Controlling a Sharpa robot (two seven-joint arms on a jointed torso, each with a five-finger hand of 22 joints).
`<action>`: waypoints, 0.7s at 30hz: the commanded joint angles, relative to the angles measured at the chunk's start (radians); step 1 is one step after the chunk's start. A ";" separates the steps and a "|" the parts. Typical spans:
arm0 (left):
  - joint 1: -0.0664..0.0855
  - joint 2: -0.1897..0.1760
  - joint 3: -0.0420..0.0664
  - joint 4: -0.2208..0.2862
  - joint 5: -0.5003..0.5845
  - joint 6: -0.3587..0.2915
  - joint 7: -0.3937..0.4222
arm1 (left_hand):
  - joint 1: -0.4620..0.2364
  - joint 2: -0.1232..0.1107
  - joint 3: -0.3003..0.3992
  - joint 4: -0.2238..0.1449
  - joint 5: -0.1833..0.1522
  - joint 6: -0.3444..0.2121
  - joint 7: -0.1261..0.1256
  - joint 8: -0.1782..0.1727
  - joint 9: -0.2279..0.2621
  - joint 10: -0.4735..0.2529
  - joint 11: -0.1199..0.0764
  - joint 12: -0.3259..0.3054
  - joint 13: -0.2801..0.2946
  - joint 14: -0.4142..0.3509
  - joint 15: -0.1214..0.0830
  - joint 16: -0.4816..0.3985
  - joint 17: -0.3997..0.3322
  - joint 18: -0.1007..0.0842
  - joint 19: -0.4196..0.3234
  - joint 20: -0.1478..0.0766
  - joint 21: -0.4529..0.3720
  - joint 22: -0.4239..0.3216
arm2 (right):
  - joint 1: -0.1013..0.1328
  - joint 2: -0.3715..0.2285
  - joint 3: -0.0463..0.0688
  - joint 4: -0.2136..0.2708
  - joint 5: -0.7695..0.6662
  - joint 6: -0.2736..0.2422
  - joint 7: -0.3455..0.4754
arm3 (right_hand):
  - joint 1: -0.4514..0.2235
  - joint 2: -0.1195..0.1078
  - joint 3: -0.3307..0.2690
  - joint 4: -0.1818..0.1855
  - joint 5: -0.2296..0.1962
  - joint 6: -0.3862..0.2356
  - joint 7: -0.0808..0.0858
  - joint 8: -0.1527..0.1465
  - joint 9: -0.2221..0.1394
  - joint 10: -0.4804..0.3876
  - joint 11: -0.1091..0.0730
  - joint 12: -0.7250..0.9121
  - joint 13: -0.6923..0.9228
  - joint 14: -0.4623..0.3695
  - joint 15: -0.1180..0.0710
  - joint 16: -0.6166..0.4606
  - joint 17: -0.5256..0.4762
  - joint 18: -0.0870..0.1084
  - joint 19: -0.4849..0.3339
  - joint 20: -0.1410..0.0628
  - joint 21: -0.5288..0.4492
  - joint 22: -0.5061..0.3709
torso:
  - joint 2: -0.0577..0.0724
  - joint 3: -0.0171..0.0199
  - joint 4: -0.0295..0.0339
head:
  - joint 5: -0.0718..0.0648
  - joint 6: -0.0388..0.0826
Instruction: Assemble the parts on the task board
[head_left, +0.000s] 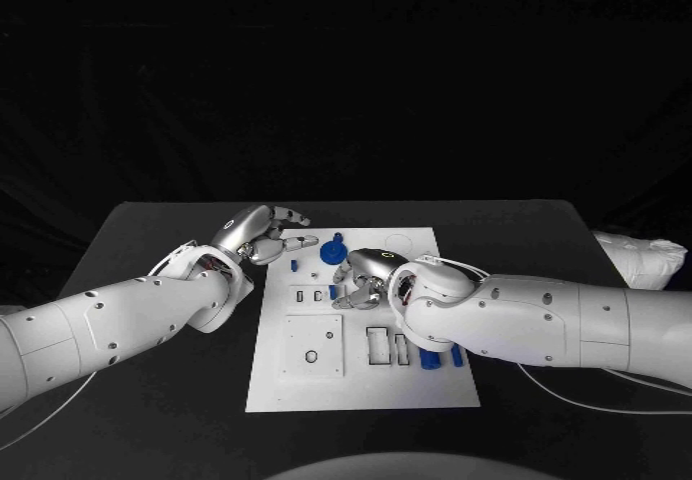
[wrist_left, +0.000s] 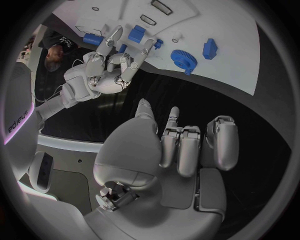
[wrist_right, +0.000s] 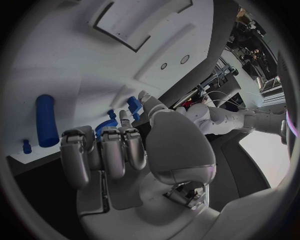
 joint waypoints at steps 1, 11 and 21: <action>0.001 -0.008 0.001 0.017 0.006 0.011 0.003 | 0.008 -0.005 -0.011 -0.001 0.005 -0.012 0.000 0.002 0.000 0.061 -0.002 0.000 0.181 0.106 0.002 0.003 0.263 0.012 0.002 0.000 -0.004 0.115 | 0.002 -0.023 0.000 0.024 0.004 -0.117 0.060 | -0.016 -0.004 -0.015 0.008 -0.008 -0.015 0.003 0.001 -0.002 0.103 0.007 0.004 0.263 0.106 0.011 0.004 0.263 -0.007 0.105 0.010 0.004 0.263 | -0.001 0.0008 -0.0018 | 0.017 -0.005; 0.039 -0.046 0.003 0.092 0.058 0.146 -0.122 | -0.055 -0.024 -0.057 -0.002 0.008 -0.082 0.003 0.007 0.000 0.106 0.003 0.037 0.261 0.106 0.006 0.003 0.263 -0.002 0.066 0.000 0.024 0.169 | 0.090 -0.179 0.001 0.140 0.289 -0.197 0.227 | -0.070 0.023 -0.037 0.067 0.035 -0.007 0.011 0.022 0.008 0.103 0.015 0.004 0.263 0.106 0.024 0.004 0.263 -0.007 0.105 0.025 0.004 0.263 | -0.004 0.0027 0.0011 | 0.065 -0.026; 0.108 -0.032 0.003 0.125 0.057 0.362 -0.347 | -0.239 -0.210 0.137 0.004 0.006 -0.025 0.003 0.124 0.058 0.106 0.012 0.037 0.261 0.106 0.009 0.003 0.263 -0.031 0.191 0.007 0.086 0.263 | 0.166 -0.329 -0.001 0.205 0.484 -0.118 0.248 | -0.094 0.054 -0.046 0.096 0.040 -0.013 0.012 0.029 0.012 0.103 0.016 0.004 0.263 0.106 0.029 0.004 0.263 -0.007 0.105 0.031 0.004 0.263 | -0.010 0.0036 -0.0004 | 0.081 -0.042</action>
